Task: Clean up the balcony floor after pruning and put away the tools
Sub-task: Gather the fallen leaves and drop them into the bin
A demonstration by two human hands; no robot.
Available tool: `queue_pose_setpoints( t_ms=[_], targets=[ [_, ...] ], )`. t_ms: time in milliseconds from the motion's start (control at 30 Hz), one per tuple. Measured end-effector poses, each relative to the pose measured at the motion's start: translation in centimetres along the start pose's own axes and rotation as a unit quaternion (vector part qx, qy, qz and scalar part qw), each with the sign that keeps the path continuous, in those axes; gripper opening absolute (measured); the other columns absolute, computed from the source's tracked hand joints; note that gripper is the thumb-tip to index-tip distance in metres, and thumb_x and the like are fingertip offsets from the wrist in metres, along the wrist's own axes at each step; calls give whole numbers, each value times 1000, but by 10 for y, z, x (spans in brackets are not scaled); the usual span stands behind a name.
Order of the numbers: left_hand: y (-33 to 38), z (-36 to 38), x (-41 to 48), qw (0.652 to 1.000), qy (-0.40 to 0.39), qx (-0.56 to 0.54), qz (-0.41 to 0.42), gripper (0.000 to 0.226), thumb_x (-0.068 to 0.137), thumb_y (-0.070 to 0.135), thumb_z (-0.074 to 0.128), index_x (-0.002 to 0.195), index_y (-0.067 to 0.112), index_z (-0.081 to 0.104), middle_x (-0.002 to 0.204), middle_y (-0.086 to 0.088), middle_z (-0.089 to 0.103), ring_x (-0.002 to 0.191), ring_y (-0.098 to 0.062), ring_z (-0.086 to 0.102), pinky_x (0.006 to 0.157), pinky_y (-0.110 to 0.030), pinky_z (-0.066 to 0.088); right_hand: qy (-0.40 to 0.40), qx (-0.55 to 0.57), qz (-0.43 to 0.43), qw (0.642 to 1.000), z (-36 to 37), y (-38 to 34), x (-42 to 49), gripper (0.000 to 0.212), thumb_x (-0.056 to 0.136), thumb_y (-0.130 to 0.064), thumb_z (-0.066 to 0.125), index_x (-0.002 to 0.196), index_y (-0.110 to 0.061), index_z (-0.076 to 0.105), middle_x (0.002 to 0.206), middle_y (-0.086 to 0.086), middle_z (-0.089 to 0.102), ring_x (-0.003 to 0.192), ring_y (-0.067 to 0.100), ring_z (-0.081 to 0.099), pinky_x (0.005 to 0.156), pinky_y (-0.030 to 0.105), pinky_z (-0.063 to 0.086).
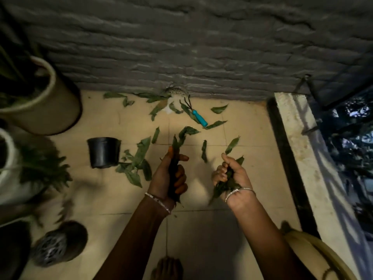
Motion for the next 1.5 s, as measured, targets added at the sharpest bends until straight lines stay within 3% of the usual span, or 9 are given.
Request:
queue_pose_setpoints(
  t_ms=[433,667,867,1067,1133,1200,1233,1333,1500],
  targets=[
    [122,89,-298,990,84,-113,-1,31,99,40,45,88,15,60,59,3,35,38,-9,29,34,-18,21,-12,-109,53,993,127,-9,-319,47,87,-31,70,55,-18,39,41,-5,32,31,7,30,35,17,29],
    [166,133,-496,973,96,-202,59,27,100,32,44,88,13,58,57,3,36,39,-9,30,33,-17,23,-54,-147,67,985,163,-22,-521,48,89,-28,69,51,-17,42,46,-5,33,33,7,31,34,19,32],
    [181,124,-620,947,113,-268,136,25,101,32,42,98,13,58,55,3,38,34,-9,31,28,-16,24,-108,-167,98,975,174,3,-622,46,95,-26,60,55,-18,41,45,-6,33,33,8,31,35,17,32],
    [186,87,-736,917,132,-302,224,24,100,26,41,107,12,60,54,2,35,34,-9,30,31,-14,23,-183,-214,135,950,209,66,-676,35,95,-19,59,63,-18,45,47,-5,36,30,8,29,32,16,28],
    [185,67,-776,906,122,-310,261,26,86,20,62,111,13,61,54,2,36,34,-9,31,31,-14,25,-206,-237,140,939,227,96,-696,29,95,-18,59,67,-17,49,46,-5,37,30,9,29,32,16,28],
    [185,46,-813,892,116,-324,293,56,61,14,85,113,13,64,55,1,36,35,-10,32,30,-16,27,-235,-250,152,927,245,130,-715,27,95,-18,58,70,-16,51,44,-5,37,29,9,30,32,16,28],
    [185,34,-835,884,126,-329,308,58,60,14,85,114,14,65,55,1,36,35,-10,31,30,-17,26,-255,-258,166,917,254,153,-727,26,96,-19,58,70,-16,51,44,-5,37,29,9,31,31,16,29],
    [179,-1,-895,854,186,-338,349,32,89,22,55,120,17,61,55,2,34,35,-9,29,31,-17,22,-304,-293,220,880,268,222,-759,30,94,-22,60,68,-17,47,45,-5,37,30,10,33,33,19,31],
    [150,-54,-991,787,236,-385,421,27,89,22,49,112,18,62,56,3,36,37,-9,29,32,-15,23,-354,-364,305,806,268,341,-829,40,92,-22,60,59,-17,39,43,-6,37,29,9,33,32,18,29]
  ],
)
Point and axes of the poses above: each hand's wrist, its own x-axis towards the middle knuckle, its own z-axis out of the palm, y = z × x, the point moved 1 cm from there along x, towards the middle knuckle
